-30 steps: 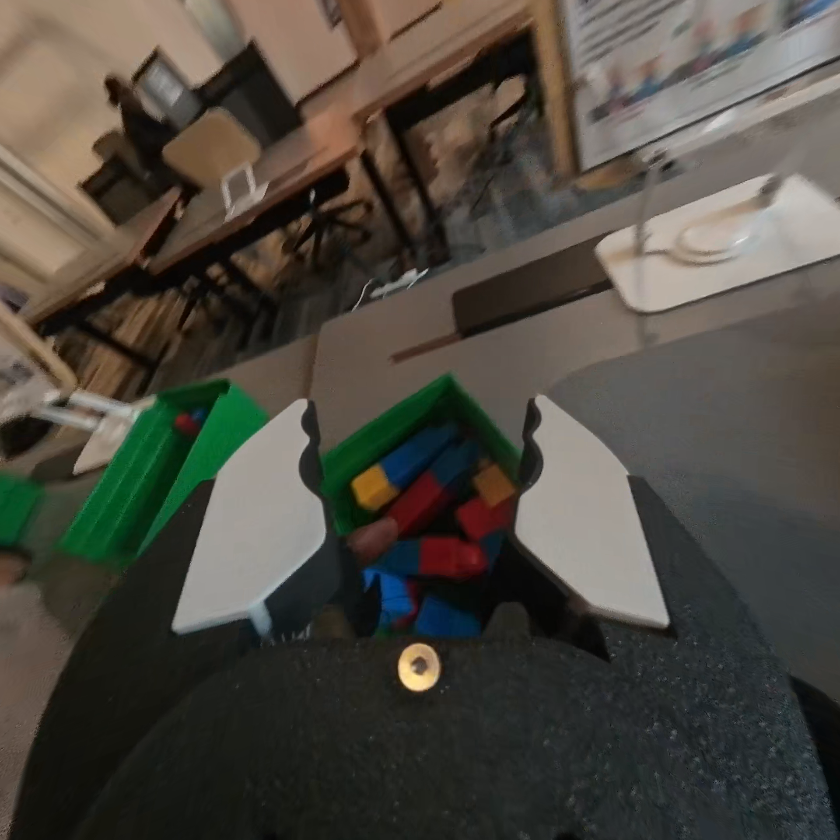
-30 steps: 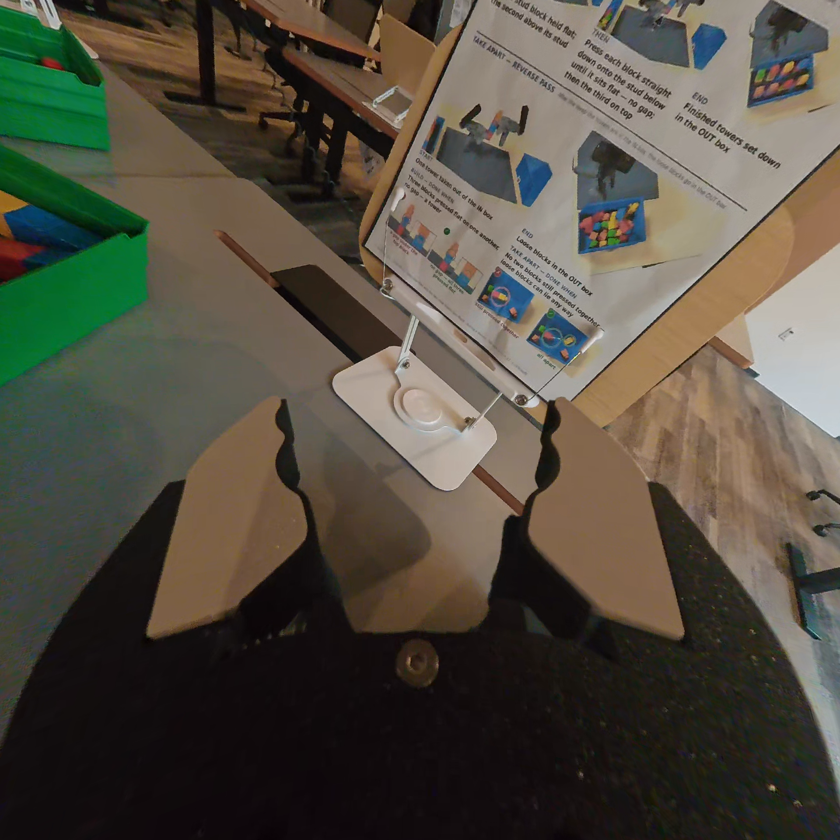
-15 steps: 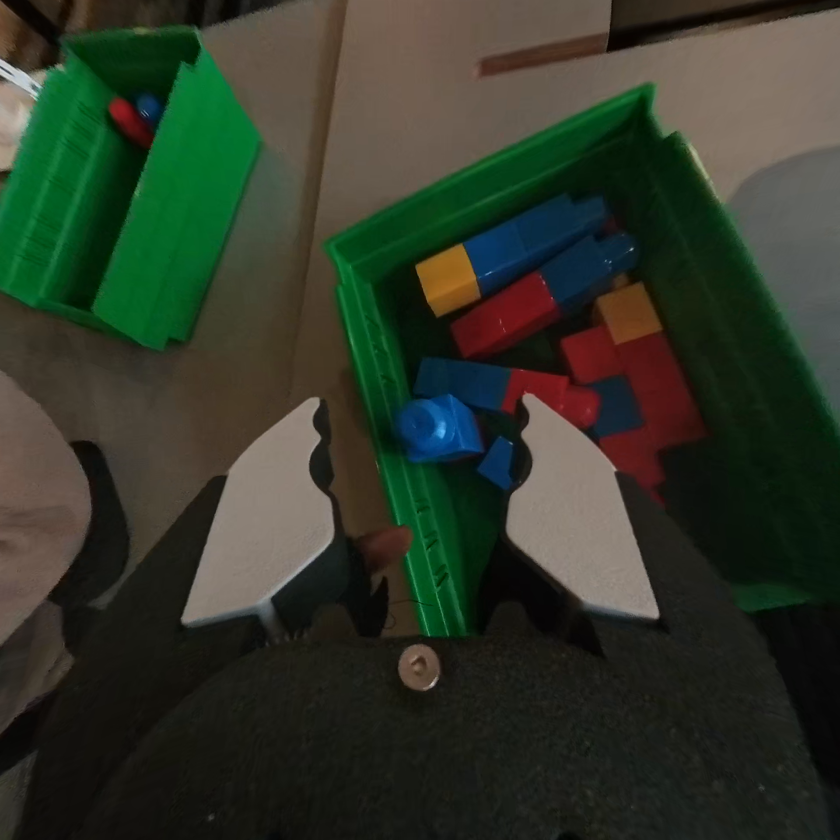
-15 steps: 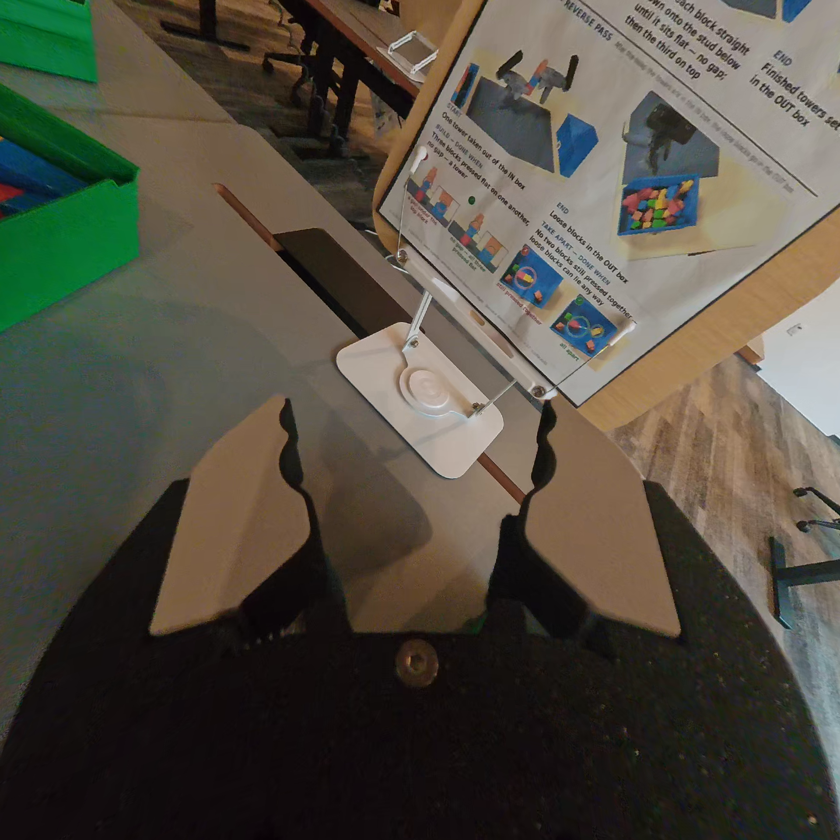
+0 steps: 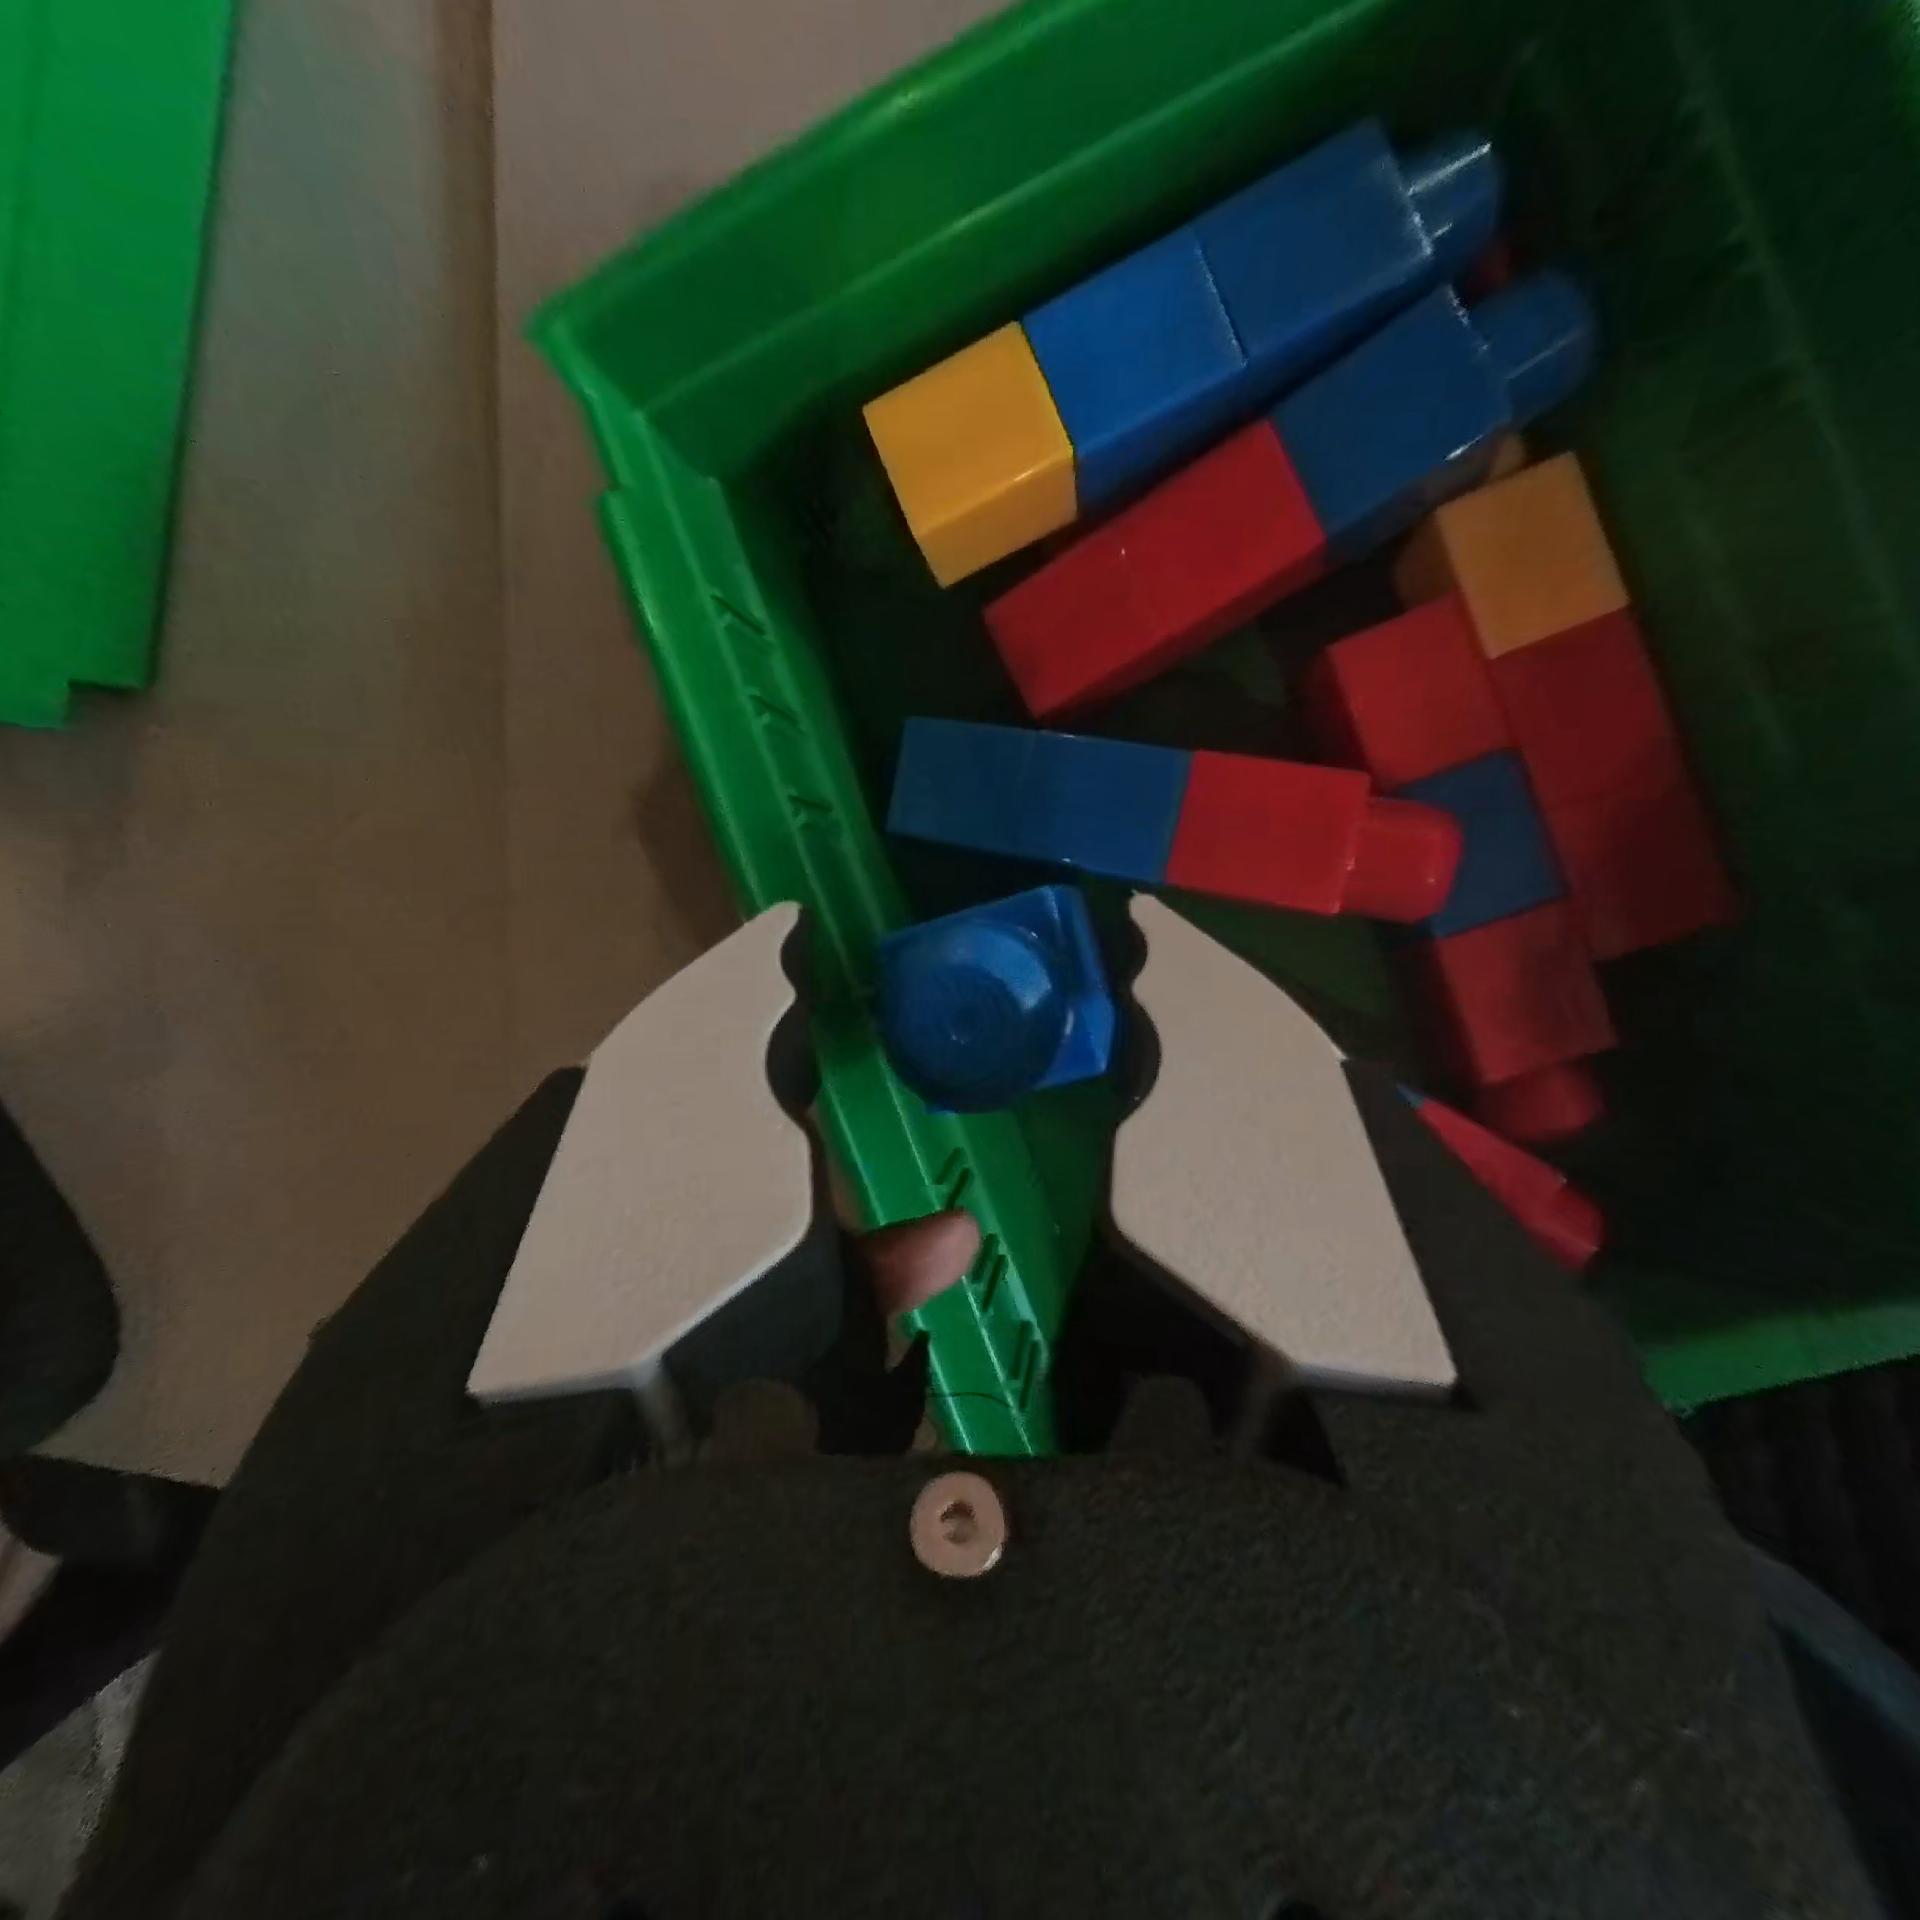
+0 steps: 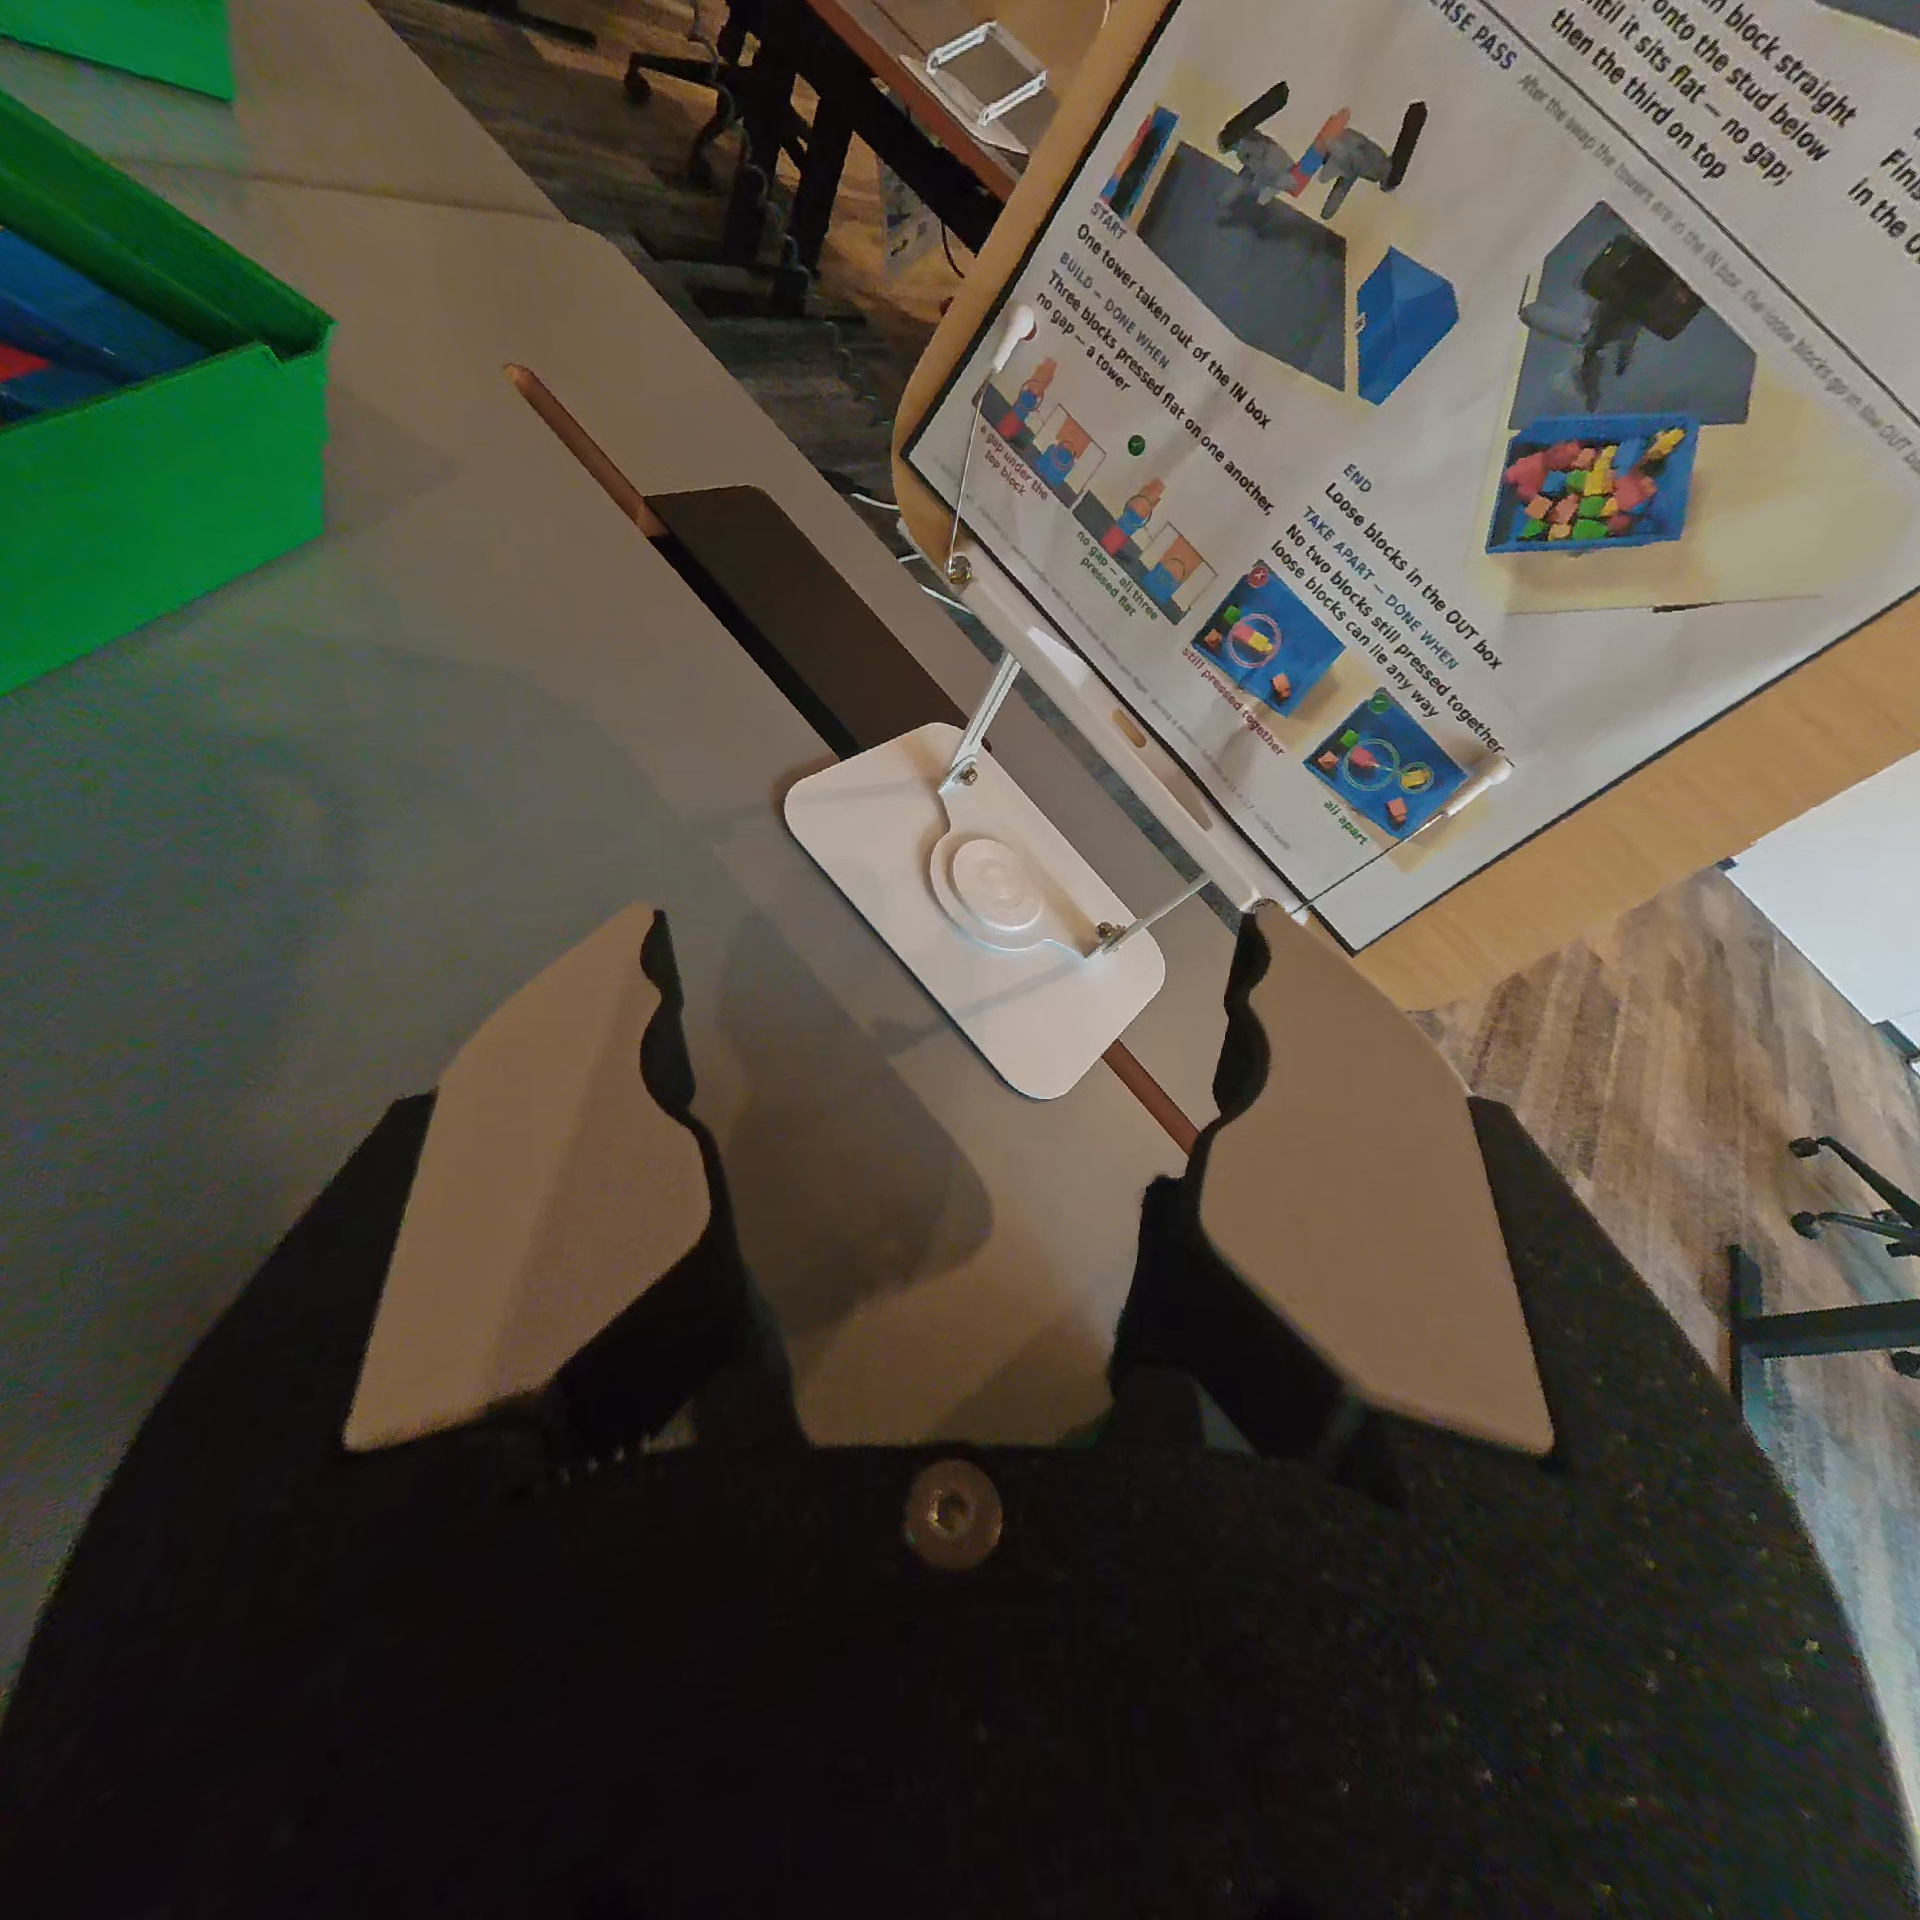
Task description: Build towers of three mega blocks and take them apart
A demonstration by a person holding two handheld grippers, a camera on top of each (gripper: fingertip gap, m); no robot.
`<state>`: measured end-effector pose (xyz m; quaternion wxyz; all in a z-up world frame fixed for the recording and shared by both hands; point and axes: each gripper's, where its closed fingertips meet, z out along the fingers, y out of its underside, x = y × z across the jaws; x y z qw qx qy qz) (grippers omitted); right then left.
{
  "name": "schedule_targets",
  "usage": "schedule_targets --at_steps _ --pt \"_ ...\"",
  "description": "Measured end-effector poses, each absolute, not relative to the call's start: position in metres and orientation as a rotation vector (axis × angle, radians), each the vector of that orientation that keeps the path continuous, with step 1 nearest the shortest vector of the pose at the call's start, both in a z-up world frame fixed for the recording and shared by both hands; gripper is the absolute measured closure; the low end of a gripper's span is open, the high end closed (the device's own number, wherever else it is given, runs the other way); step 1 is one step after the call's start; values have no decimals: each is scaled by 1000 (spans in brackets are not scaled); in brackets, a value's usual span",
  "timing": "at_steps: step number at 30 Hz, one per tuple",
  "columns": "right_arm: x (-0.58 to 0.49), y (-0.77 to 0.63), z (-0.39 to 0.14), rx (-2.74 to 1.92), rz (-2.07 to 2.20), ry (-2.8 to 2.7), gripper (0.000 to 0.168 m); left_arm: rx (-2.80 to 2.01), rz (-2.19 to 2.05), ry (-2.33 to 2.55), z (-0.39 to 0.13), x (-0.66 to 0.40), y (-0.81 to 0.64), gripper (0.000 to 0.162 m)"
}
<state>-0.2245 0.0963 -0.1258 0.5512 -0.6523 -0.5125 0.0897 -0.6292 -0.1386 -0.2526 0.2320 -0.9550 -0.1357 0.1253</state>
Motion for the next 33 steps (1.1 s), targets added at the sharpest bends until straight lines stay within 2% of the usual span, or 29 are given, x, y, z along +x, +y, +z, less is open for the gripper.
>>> schedule_targets --at_steps 2,7,14,19,25,33 --pt "-226 96 -127 -1543 208 -1219 68 -2634 350 -369 -257 -634 -139 123" --pt "-228 95 -129 -1539 204 -1235 68 -2577 338 -320 -248 -634 -137 125" --pt "-236 90 -131 -1519 253 -1262 70 -2146 373 -207 -160 -611 -112 125" --pt "-245 81 -128 -1484 337 -1283 73 -1799 206 -67 -94 -564 -80 126" --pt "-273 50 -124 -1367 640 -1356 75 -1518 -78 145 -45 -491 -56 126" --pt "-302 -4 -103 -1098 1229 -1377 74 -1263 -500 432 -12 -386 -50 126"
